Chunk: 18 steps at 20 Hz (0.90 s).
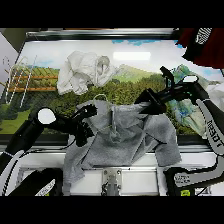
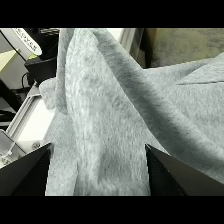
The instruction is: Fold the clothes and pants, and hang the long-sleeved shirts on hangers.
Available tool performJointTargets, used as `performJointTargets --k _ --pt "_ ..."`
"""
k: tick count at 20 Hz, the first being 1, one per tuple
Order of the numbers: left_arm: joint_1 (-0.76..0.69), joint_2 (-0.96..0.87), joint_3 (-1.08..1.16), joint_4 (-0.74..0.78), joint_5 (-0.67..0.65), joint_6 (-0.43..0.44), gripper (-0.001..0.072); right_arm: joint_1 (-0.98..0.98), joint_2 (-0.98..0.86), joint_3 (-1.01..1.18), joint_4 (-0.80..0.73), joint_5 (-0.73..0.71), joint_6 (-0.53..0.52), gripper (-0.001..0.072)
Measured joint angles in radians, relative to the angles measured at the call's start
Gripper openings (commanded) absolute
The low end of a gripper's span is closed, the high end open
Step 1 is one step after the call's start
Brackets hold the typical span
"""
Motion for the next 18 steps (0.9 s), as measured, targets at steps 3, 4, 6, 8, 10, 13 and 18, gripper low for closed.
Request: performJointTargets --k 3,4,6,8,10,13,18 --pt "0.0 0.0 0.0 0.0 0.0 0.0 0.0012 -0.013 0.003 0.005 0.005 0.0 0.001 0.0631" --pt "0.0 0.0 0.0 0.0 0.0 0.0 0.0012 -0.027 0.009 0.009 0.009 0.001 0.001 0.0631" --pt "0.0 0.0 0.0 0.0 0.0 -0.003 0.0012 -0.066 0.026 0.015 0.011 0.001 0.005 0.0631" --pt "0.0 0.0 0.0 0.0 0.0 -0.003 0.0012 -0.107 0.04 0.018 -0.005 0.002 0.007 0.0631" --pt "0.0 0.0 0.0 0.0 0.0 -0.003 0.0012 -0.143 0.048 0.018 -0.034 0.002 0.007 0.0631" --pt "0.0 0.0 0.0 0.0 0.0 -0.002 0.0012 -0.169 0.052 0.004 -0.062 0.003 0.006 0.063" --pt "0.0 0.0 0.0 0.0 0.004 0.0 0.0012 -0.18 0.034 -0.028 -0.08 0.004 -0.027 0.0631"
